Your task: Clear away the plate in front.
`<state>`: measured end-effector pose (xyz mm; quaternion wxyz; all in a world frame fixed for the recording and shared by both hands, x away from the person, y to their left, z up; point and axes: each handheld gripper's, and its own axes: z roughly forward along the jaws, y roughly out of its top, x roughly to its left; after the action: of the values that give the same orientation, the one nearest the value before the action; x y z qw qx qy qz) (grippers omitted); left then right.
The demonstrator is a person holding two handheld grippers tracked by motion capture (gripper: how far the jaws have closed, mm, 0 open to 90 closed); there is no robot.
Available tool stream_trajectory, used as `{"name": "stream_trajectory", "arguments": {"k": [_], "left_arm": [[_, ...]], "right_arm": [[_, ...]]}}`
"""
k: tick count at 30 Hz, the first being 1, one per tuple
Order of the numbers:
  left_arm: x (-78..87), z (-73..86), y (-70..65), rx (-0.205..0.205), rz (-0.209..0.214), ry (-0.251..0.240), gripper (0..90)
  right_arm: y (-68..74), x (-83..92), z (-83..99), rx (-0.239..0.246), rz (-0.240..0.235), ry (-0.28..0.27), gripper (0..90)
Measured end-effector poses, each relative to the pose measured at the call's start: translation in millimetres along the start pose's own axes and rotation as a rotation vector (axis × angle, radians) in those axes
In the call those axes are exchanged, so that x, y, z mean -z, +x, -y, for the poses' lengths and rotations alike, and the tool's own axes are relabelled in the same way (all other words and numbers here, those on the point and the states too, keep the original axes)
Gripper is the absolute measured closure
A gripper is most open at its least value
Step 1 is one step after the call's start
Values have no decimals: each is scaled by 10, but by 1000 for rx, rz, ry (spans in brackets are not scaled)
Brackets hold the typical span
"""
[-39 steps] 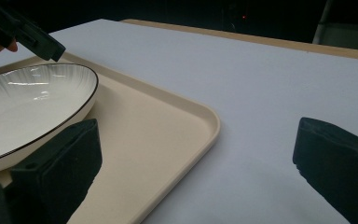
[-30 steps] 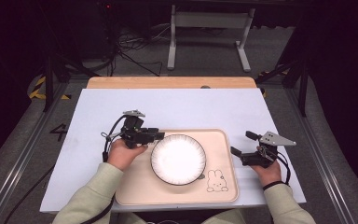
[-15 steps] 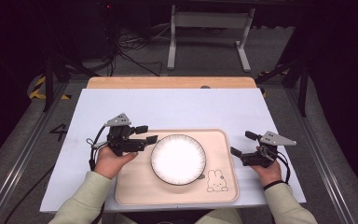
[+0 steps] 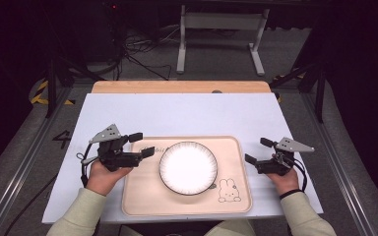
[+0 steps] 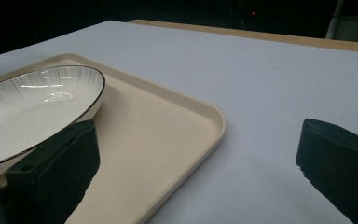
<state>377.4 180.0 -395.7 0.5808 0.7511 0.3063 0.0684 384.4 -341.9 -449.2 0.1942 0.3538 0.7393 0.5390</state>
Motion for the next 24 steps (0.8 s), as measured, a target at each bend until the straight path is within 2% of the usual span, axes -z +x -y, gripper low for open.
{"name": "stream_trajectory", "arguments": {"k": [5,15,24], "left_arm": [[124,55,15,16,-4,-24,193],[381,202,99,23,-44,-64,165],[495,336,160,26,-69,-78,141]], "right_arm": [[6,-11,0,3,-6,5,2],[2,-10,-21,19,-10,31,1],[-5,-5,-40,24,-15,58,1]]}}
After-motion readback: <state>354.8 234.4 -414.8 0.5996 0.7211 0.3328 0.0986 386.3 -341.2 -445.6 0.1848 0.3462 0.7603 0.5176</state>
